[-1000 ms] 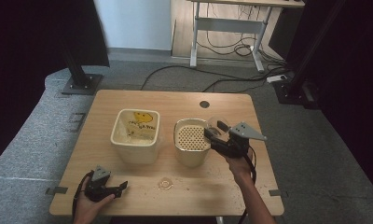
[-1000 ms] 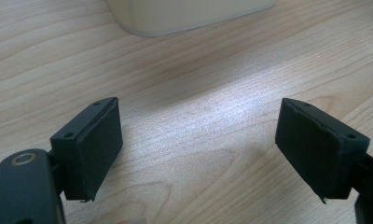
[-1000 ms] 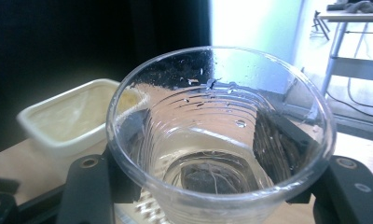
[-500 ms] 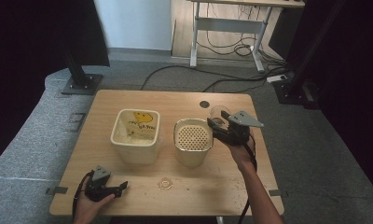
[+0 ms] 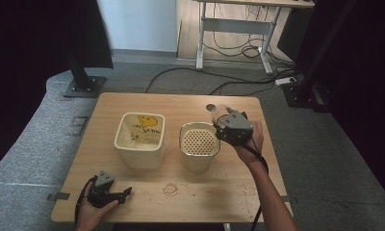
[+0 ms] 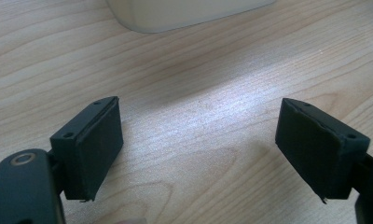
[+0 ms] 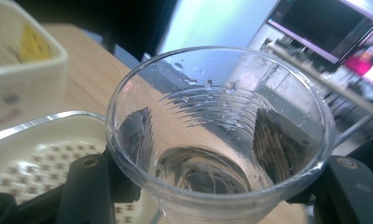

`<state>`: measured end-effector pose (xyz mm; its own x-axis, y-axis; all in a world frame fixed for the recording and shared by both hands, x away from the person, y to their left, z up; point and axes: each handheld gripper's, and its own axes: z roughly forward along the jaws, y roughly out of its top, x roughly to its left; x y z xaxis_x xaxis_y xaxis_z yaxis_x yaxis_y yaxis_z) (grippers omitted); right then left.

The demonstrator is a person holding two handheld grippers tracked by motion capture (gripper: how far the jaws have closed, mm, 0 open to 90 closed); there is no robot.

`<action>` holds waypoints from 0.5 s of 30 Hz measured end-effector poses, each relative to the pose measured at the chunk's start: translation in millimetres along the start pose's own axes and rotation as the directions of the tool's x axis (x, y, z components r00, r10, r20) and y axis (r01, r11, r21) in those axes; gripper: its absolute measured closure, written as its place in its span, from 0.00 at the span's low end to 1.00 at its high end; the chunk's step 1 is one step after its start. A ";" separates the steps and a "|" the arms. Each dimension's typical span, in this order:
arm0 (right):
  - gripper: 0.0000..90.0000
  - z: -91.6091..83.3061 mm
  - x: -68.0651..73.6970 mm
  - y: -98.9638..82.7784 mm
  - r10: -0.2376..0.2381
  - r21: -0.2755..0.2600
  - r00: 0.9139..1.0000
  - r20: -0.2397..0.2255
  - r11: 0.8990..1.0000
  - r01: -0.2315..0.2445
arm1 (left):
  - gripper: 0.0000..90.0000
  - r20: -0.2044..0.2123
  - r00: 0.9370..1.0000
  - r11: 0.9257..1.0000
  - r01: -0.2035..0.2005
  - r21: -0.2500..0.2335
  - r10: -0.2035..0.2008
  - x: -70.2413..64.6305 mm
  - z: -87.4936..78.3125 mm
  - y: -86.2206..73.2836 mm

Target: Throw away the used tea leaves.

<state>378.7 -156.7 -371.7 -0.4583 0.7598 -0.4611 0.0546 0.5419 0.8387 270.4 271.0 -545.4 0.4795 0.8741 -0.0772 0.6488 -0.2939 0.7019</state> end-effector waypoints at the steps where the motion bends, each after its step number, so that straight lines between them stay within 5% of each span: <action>1: 0.42 3.0 4.0 2.0 -0.070 0.013 0.997 0.017 0.998 0.069 | 0.16 0.000 1.000 1.000 0.000 0.000 0.000 0.1 0.0 0.0; 2: 0.42 3.0 4.0 2.0 -0.070 0.013 0.997 0.017 0.998 0.069 | 0.16 0.000 1.000 1.000 -0.001 0.001 0.001 0.3 -0.2 -0.1; 4: 0.42 5.3 9.4 4.4 -0.156 0.024 0.987 0.038 0.988 0.155 | 0.16 0.000 1.000 1.000 -0.004 0.001 0.004 0.9 -0.4 -0.2; 7: 0.42 8.8 20.4 8.6 -0.301 0.047 0.952 0.052 0.953 0.298 | 0.16 0.001 1.000 1.000 -0.003 0.001 0.003 1.3 -0.1 0.1; 12: 0.42 18.3 37.9 13.1 -0.503 0.100 0.863 0.052 0.862 0.497 | 0.16 0.000 1.000 1.000 -0.005 0.002 0.005 1.4 -0.1 0.1; 15: 0.42 24.6 45.7 12.3 -0.609 0.141 0.792 0.049 0.789 0.598 | 0.16 0.000 1.000 1.000 -0.007 0.004 0.007 1.6 -0.1 0.3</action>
<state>380.2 -106.5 -389.6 -0.3526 0.2897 -0.8898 -0.1054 0.9325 0.3454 271.3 272.3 -545.2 0.4838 0.8721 -0.0727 0.6479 -0.3011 0.6997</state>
